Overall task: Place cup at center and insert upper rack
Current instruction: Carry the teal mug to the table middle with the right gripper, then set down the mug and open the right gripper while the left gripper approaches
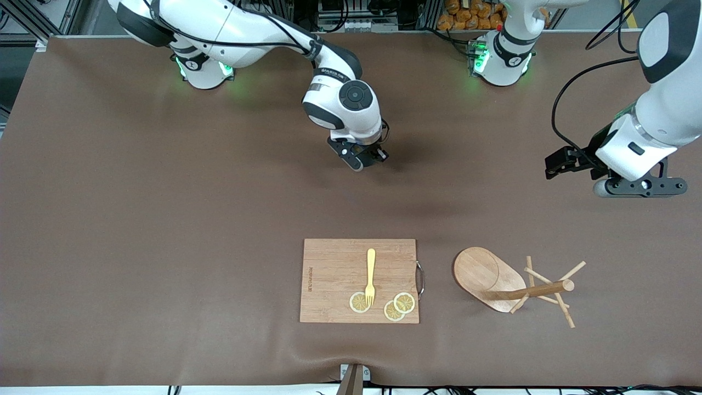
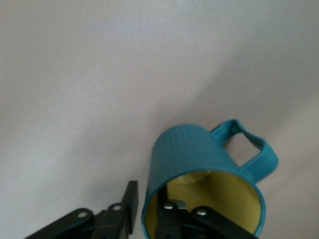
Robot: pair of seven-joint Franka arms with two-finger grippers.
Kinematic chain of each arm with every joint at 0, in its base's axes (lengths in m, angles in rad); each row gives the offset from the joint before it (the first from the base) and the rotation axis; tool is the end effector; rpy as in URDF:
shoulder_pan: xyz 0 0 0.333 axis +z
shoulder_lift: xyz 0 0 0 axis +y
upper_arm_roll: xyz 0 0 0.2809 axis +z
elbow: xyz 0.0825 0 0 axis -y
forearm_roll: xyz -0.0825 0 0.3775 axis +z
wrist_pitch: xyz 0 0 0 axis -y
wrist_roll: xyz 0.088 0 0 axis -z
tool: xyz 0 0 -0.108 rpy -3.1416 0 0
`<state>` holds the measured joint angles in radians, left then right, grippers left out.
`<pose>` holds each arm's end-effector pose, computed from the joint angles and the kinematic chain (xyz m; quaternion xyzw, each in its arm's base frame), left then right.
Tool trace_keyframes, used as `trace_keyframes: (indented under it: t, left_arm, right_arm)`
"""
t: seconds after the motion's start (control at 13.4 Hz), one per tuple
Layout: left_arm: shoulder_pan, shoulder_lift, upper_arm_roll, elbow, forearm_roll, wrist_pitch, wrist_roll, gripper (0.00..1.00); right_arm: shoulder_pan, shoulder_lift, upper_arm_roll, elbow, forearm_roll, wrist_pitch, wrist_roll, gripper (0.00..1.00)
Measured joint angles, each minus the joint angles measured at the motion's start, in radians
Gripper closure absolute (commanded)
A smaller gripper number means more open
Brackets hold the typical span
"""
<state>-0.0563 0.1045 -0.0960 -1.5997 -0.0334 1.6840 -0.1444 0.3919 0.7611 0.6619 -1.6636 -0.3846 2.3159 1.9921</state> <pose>0.5753 -0.0893 0.5259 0.9997 -0.0017 -0.0129 0.0199 0.3710 0.5471 0.2176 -0.9111 0.4040 0.0711 0.0408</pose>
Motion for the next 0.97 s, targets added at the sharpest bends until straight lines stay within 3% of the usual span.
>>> trace_keyframes:
  t: [0.3, 0.45, 0.97]
  left_arm:
    - [-0.001, 0.0, -0.001, 0.002, 0.0, 0.0, -0.003, 0.0]
    - [-0.001, -0.001, -0.007, 0.005, 0.0, 0.0, -0.036, 0.0]
    - [-0.004, -0.026, -0.154, 0.013, -0.001, -0.021, -0.472, 0.0]
  right_arm:
    - [-0.009, 0.002, 0.003, 0.012, -0.007, 0.001, 0.0, 0.0]
    - [-0.034, 0.002, 0.034, 0.023, -0.008, -0.004, -0.001, 0.0]
    - [-0.291, -0.045, 0.263, 0.047, -0.01, -0.221, -0.121, 0.0]
